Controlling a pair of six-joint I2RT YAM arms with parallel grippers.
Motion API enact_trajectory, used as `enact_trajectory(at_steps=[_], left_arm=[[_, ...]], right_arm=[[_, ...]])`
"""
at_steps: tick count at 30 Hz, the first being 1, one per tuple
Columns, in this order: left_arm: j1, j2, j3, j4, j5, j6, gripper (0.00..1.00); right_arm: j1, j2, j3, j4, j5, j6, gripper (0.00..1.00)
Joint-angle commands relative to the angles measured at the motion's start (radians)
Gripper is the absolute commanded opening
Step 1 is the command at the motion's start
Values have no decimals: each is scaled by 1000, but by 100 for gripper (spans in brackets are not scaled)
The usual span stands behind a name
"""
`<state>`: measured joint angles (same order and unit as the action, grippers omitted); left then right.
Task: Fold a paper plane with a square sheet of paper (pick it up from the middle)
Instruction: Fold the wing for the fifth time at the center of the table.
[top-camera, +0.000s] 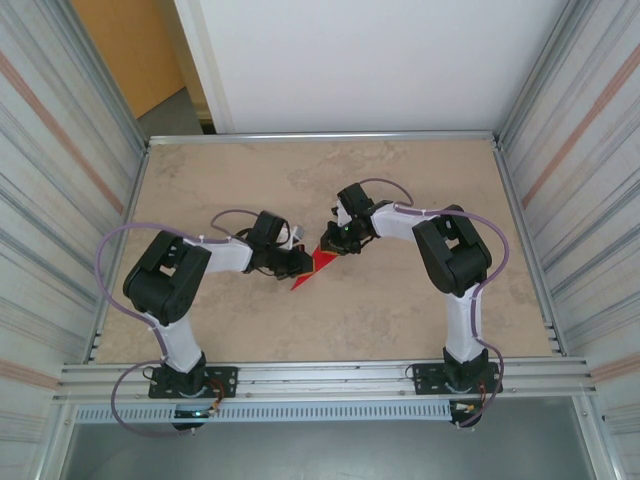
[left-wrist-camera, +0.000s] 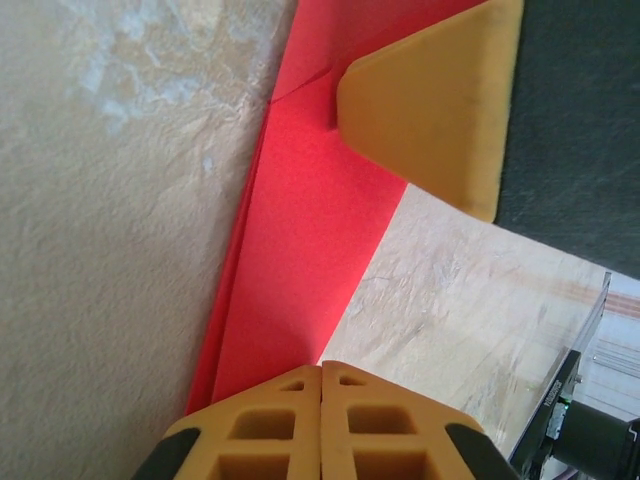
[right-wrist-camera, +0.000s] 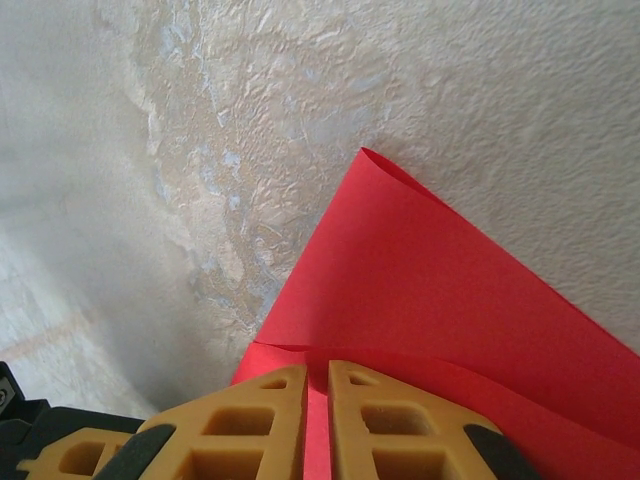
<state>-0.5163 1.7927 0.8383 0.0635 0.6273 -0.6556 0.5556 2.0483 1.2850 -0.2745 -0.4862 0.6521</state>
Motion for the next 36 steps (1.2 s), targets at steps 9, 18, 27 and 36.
enact_trajectory(at_steps=[9, 18, 27, 36], left_arm=[[7, 49, 67, -75, -56, -22, 7], [13, 68, 55, -140, -119, -53, 5], [15, 74, 50, -140, -111, -61, 4], [16, 74, 47, -139, -109, -59, 2]], right_arm=[[0, 19, 12, -61, 32, -22, 15], [1, -47, 43, -65, 17, -20, 17], [68, -122, -18, -11, 90, 21, 14], [78, -114, -67, 32, 107, 55, 5]])
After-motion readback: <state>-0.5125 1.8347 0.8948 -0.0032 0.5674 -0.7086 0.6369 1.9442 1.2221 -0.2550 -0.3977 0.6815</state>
